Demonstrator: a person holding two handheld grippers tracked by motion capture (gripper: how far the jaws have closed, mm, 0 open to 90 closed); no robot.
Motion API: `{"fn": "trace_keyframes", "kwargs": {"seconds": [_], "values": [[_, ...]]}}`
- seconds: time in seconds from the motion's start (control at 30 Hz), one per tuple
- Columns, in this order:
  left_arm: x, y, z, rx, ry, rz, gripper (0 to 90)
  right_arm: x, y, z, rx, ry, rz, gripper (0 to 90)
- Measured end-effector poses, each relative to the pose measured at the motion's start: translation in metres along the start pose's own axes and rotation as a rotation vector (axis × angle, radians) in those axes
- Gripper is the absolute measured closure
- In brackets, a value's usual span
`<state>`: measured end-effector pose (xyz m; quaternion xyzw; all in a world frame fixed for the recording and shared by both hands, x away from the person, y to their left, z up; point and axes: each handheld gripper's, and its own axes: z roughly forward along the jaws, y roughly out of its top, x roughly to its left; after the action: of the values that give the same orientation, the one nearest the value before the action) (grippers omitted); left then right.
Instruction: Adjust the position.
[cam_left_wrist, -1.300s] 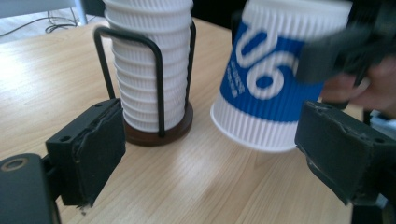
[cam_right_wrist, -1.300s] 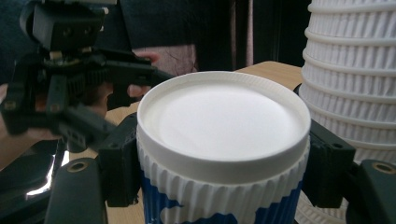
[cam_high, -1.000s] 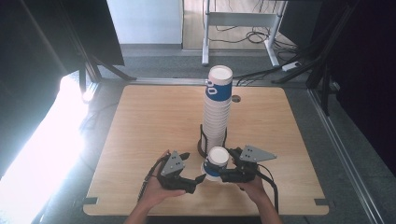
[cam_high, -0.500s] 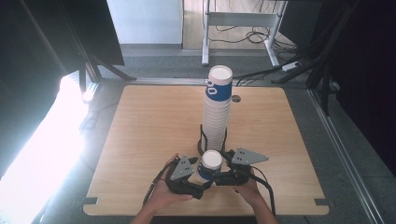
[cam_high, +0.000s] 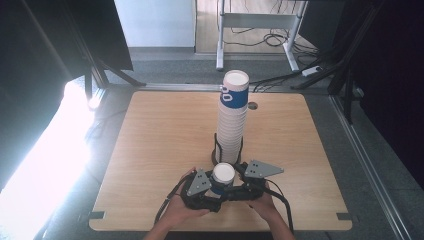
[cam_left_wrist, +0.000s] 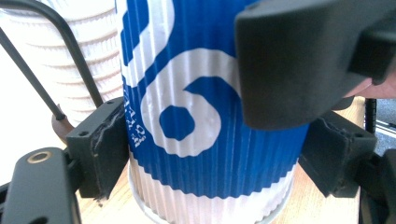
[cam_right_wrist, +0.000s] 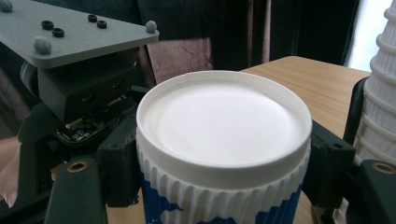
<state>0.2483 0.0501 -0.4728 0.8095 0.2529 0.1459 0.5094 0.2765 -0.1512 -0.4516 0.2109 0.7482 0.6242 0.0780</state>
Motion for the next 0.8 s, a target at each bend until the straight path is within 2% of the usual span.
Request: {"fn": "trace_keyframes", "kwargs": {"seconds": [0.3,0.47,0.6,0.8], "values": [[-0.0004,-0.0009,-0.0001,0.003,0.000,0.023,20.3,-0.0011,0.0006,-0.0006,0.017,0.006,0.006,26.9],[0.0001,-0.0003,-0.0014,0.018,0.003,0.053,20.7,-0.0023,-0.0002,-0.0010,0.023,0.013,0.018,26.3],[0.0013,0.0000,-0.0022,0.031,-0.003,0.059,20.7,-0.0021,-0.0003,-0.0011,0.025,0.019,0.029,24.4],[0.0035,-0.0005,-0.0030,0.049,0.019,0.078,20.7,-0.0046,0.0006,-0.0042,0.021,0.023,0.046,20.4]]}}
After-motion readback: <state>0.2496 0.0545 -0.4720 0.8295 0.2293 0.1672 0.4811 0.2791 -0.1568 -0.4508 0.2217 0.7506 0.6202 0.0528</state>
